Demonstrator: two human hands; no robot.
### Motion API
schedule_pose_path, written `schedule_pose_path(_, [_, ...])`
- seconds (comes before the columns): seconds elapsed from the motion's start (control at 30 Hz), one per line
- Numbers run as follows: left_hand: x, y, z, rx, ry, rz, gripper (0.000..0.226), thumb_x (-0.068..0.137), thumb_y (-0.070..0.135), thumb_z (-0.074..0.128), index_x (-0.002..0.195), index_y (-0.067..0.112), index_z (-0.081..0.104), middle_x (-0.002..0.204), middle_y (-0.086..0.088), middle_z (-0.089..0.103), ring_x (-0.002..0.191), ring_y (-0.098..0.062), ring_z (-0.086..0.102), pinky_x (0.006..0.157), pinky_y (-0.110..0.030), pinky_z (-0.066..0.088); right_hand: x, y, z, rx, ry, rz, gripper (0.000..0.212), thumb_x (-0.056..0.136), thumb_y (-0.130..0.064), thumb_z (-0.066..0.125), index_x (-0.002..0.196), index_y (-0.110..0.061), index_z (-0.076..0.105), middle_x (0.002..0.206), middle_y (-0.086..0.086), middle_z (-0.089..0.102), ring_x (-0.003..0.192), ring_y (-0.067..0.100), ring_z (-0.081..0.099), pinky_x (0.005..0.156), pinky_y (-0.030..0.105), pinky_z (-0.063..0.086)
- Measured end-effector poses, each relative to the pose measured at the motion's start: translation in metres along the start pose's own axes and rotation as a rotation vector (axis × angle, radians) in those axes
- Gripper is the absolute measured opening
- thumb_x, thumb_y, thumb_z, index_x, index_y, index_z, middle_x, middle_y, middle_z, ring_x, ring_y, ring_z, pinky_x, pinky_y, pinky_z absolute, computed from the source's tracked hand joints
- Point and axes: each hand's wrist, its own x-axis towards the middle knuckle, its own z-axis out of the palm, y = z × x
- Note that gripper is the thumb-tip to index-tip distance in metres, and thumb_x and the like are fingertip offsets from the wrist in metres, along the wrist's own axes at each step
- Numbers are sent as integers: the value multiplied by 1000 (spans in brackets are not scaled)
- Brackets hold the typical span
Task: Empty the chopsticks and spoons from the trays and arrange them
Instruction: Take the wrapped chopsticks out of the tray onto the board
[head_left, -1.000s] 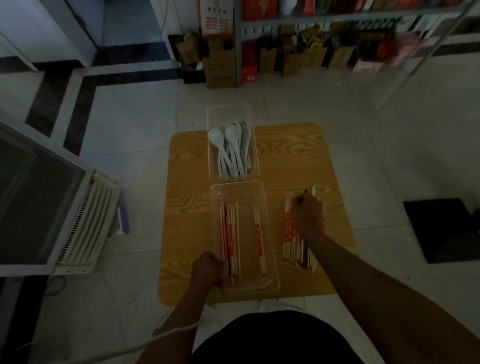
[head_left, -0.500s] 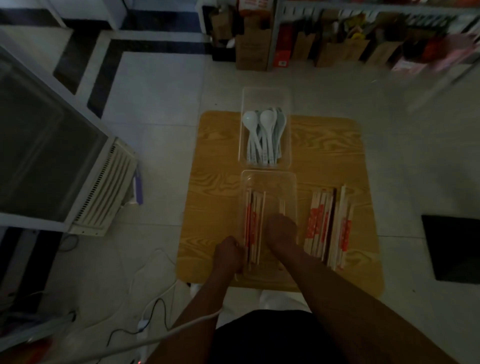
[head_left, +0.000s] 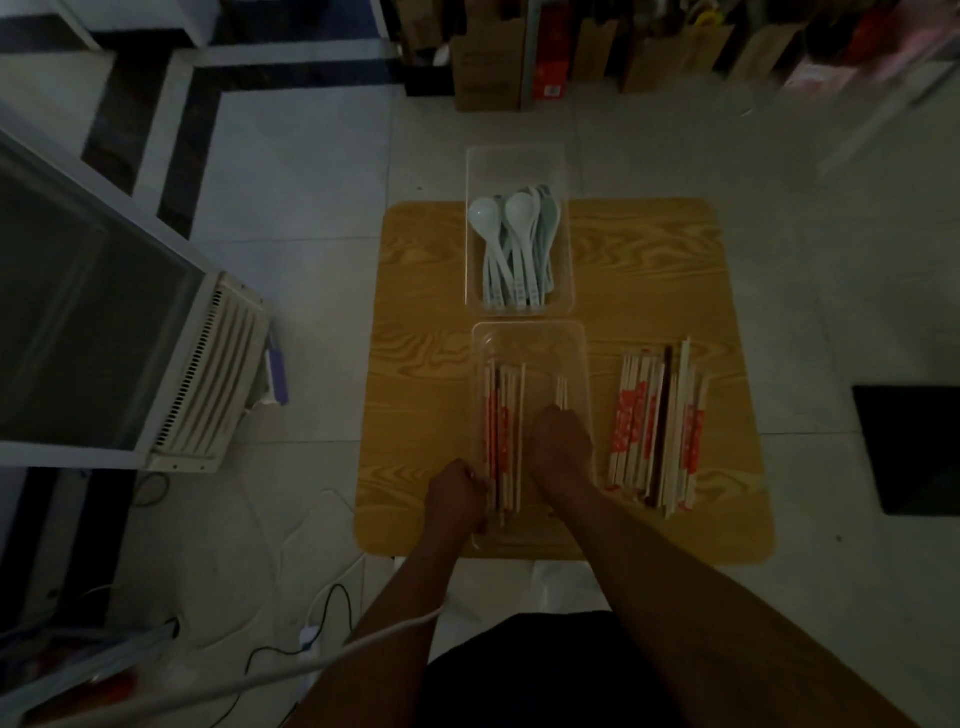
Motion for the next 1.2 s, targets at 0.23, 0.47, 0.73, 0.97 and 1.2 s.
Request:
schedule_pose_path(0.23, [-4, 3, -1, 3, 7, -6, 8, 95, 15, 53, 91, 8, 54, 90, -16, 64, 71, -34, 70, 57, -37, 56, 1, -8, 12, 233, 30, 191, 32, 101, -12, 39, 128, 3, 50, 119, 19, 62, 105, 32, 63, 84, 39, 51])
schedule_pose_path(0.47, [-5, 4, -1, 18, -15, -41, 11, 93, 12, 54, 99, 4, 57, 91, -13, 65, 73, -32, 70, 61, -39, 59, -2, 1, 23, 230, -72, 134, 32, 100, -28, 47, 105, -10, 73, 103, 11, 71, 94, 27, 69, 73, 30, 51])
schedule_pose_path(0.73, [-7, 7, -3, 54, -36, -54, 11, 95, 16, 52, 102, 7, 55, 97, -17, 67, 66, -28, 69, 47, -26, 50, 16, 13, -54, 429, -7, 2, 27, 93, -29, 56, 80, -9, 68, 70, 1, 66, 65, 16, 64, 57, 24, 47])
schedule_pose_path(0.97, [-8, 9, -3, 122, -31, -50, 10, 90, 15, 61, 95, 11, 54, 93, -16, 67, 64, -27, 69, 57, -34, 57, 49, 146, -114, 486, 154, 155, 30, 98, -37, 52, 88, -15, 70, 90, 11, 68, 87, 29, 65, 77, 34, 49])
schedule_pose_path(1.2, [-8, 11, 0, 79, -1, -62, 8, 94, 15, 55, 87, 14, 53, 90, -18, 66, 60, -29, 70, 62, -42, 60, 48, 246, -65, 428, -10, 480, 61, 95, -58, 45, 94, -2, 69, 97, 17, 70, 88, 33, 66, 78, 35, 51])
